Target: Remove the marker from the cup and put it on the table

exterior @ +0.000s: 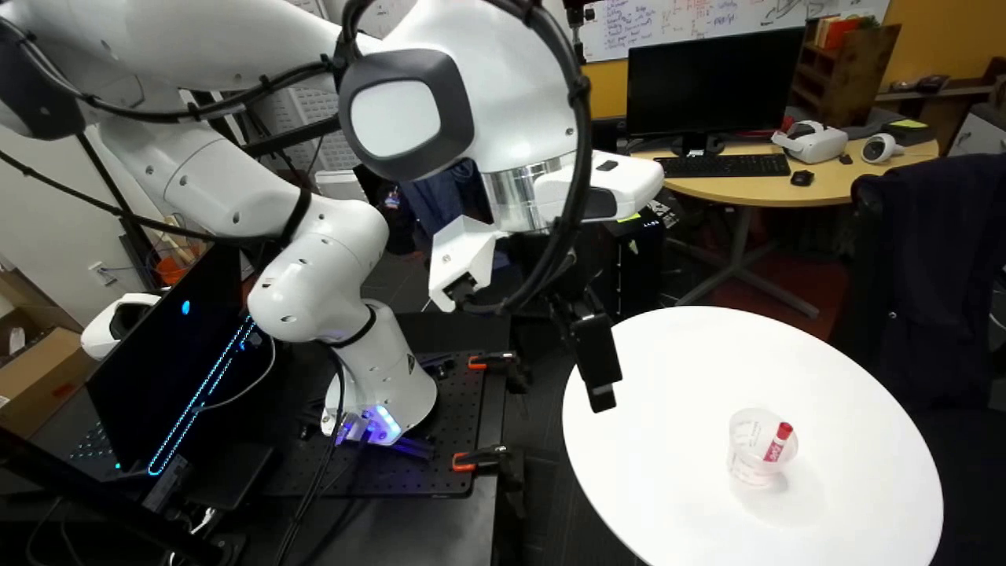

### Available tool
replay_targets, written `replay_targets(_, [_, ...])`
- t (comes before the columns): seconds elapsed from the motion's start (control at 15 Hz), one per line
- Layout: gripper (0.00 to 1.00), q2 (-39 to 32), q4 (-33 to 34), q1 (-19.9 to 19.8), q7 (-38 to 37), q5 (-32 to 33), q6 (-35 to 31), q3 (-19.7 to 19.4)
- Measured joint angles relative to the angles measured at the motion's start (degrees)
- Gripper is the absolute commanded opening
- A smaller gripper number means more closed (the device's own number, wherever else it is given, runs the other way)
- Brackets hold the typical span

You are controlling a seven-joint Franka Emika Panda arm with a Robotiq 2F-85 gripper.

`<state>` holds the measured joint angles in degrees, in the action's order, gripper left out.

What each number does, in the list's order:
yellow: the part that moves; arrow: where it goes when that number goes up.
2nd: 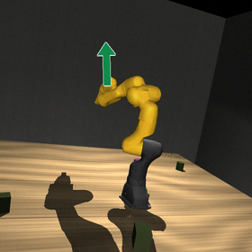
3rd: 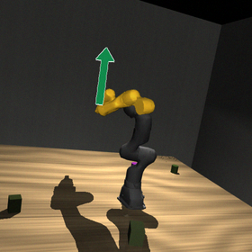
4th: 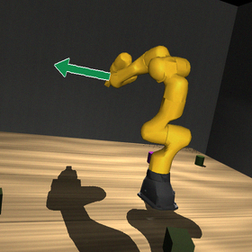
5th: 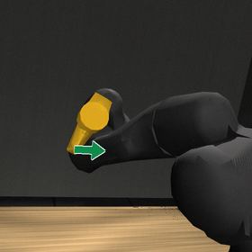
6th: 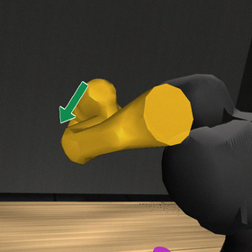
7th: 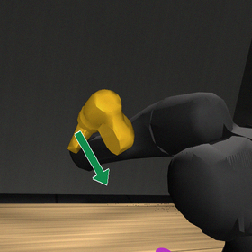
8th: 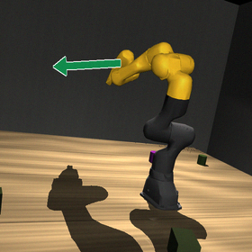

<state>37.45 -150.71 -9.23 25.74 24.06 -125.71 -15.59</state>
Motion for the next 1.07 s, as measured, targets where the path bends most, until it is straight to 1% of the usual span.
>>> replay_targets(0.27, [1.0, -5.14, -0.66, 1.66, 0.74, -1.69, -11.91, -1.07])
replay_targets(0.47, [1.0, -9.34, -0.68, 4.07, 3.86, -5.82, -18.13, -1.91])
replay_targets(0.73, [1.0, -13.56, -0.15, 8.61, 13.23, -14.39, -19.54, -4.1])
replay_targets(0.87, [1.0, -15.5, 0.34, 9.11, 15.76, -16.19, -20.63, -4.16])
replay_targets(1.07, [1.0, -18.93, 1.15, 9.12, 16.76, -16.56, -24.5, -4.1])
